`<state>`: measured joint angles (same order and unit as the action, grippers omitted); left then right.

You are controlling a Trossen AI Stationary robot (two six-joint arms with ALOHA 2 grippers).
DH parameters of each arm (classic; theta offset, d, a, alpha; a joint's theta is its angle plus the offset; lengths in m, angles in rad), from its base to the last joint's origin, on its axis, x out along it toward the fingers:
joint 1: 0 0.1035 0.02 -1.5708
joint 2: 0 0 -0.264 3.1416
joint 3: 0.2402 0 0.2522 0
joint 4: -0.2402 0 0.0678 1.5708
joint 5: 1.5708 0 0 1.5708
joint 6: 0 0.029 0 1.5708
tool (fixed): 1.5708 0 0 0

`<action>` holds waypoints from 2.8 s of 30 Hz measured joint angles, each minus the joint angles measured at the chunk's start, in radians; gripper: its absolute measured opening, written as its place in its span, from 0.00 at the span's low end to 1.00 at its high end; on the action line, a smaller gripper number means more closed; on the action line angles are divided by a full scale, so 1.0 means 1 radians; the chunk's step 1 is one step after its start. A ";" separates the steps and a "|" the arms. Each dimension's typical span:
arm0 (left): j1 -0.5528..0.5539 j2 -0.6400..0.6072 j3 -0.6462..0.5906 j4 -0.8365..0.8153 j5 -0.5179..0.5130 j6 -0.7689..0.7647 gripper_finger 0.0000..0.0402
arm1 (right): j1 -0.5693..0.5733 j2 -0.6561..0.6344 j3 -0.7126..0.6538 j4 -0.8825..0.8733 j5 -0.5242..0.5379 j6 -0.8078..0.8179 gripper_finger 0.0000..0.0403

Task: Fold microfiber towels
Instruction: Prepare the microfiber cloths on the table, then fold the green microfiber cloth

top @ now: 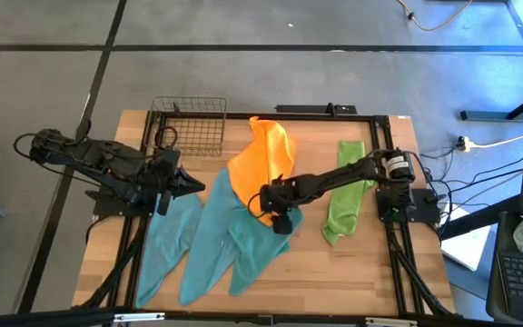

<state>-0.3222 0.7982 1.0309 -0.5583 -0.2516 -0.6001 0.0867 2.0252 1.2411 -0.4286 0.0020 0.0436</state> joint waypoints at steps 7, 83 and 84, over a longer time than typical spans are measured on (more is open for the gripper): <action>0.001 0.000 0.000 0.000 -0.001 -0.001 0.03 | 0.042 0.005 -0.001 0.000 0.055 0.134 0.35; 0.001 0.112 0.381 -0.307 -0.191 0.260 0.03 | -0.161 0.280 1.036 -0.863 -0.233 -0.121 0.51; 0.001 0.127 0.381 -0.316 -0.190 0.254 0.03 | -0.167 0.277 1.014 -0.912 -0.234 -0.126 0.51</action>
<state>-0.3210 0.9248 1.4117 -0.8742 -0.4419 -0.3461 -0.0805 2.3026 2.2550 -1.3409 -0.2324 -0.0822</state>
